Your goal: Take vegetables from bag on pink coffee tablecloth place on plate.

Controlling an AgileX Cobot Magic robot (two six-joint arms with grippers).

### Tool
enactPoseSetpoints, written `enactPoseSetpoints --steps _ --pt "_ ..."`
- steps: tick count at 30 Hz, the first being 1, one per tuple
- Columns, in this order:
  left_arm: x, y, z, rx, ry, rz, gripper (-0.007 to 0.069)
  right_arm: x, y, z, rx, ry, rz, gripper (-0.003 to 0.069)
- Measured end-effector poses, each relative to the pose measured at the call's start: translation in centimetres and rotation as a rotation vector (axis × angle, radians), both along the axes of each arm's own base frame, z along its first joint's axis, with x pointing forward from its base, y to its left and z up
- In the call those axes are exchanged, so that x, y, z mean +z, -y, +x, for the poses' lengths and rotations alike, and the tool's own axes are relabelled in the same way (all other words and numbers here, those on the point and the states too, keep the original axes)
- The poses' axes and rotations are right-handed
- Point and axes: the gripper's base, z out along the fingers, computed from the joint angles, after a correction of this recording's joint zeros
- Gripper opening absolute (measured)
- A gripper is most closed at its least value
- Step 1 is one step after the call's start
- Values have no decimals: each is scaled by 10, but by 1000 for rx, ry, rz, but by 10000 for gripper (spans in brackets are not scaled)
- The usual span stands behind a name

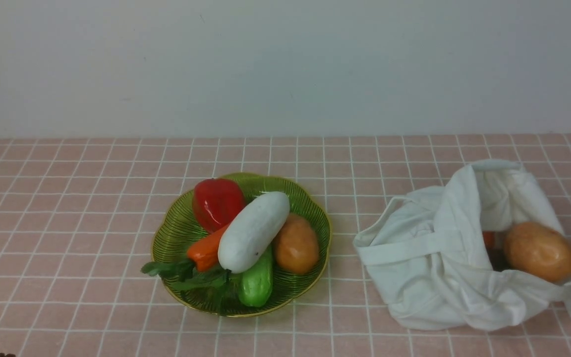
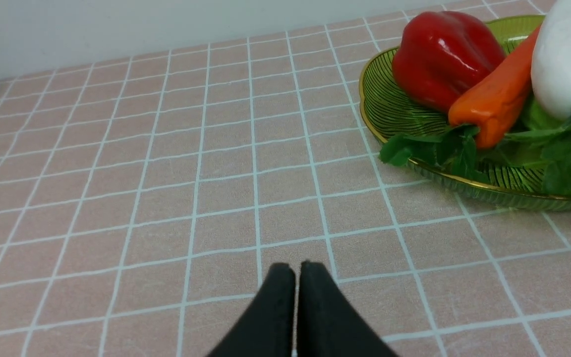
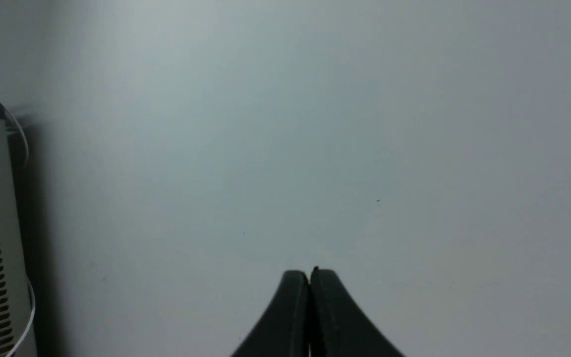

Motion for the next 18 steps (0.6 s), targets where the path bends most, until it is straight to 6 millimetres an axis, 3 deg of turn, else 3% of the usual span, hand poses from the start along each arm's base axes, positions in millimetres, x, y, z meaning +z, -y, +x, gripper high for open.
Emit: enactPoseSetpoints --steps 10,18 --pt "0 0 0 0 0 0 -5 0 -1 0 15 6 13 -14" --pt "0 0 0 0 0 0 -5 -19 -14 8 70 -3 -46 -14"
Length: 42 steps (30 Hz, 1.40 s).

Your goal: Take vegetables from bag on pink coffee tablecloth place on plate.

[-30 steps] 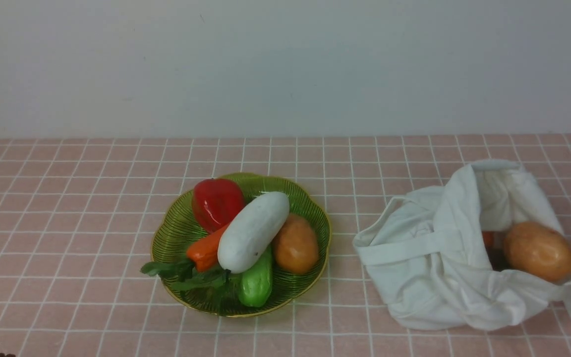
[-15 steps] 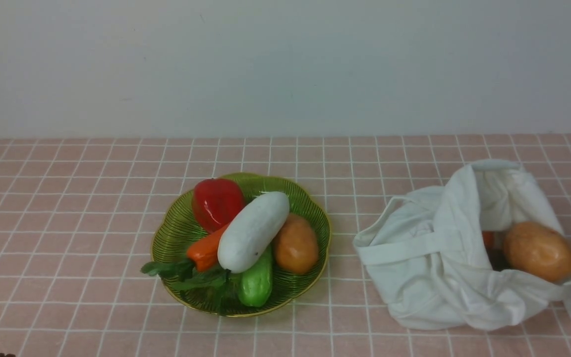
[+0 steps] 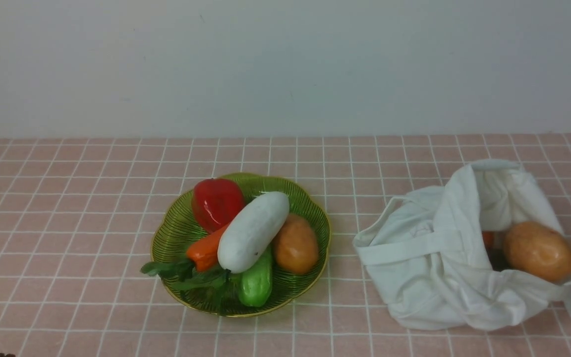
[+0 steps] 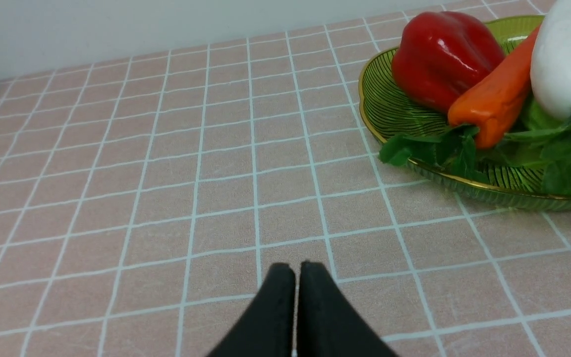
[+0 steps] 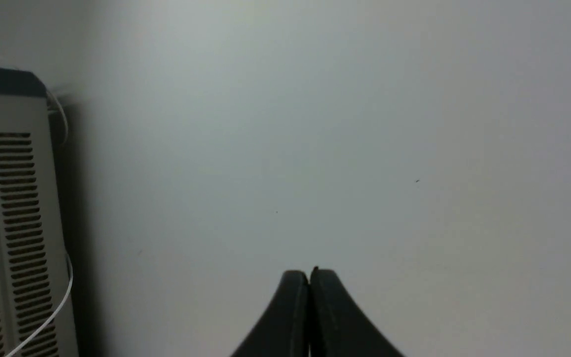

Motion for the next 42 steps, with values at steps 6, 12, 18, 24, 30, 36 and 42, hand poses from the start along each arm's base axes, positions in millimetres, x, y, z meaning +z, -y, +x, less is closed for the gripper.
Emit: enactPoseSetpoints --steps 6,12,18,24,30,36,42 --pt "0 0 0 0 0 0 -5 -17 -7 8 7 -31 -47 -14" --pt "0 0 0 0 0 0 -5 -52 -10 24 -192 -124 -121 -14" --pt "0 0 0 0 0 0 -5 -115 -3 45 -462 -357 -184 -14" --pt "0 0 0 0 0 0 -5 -155 5 49 -593 -528 -228 -14" --pt "0 0 0 0 0 0 -5 -156 6 49 -607 -538 -237 -14" --pt "0 0 0 0 0 0 -5 -156 6 49 -607 -538 -238 -14" --pt "0 0 0 0 0 0 -5 -156 6 49 -607 -538 -238 -14"
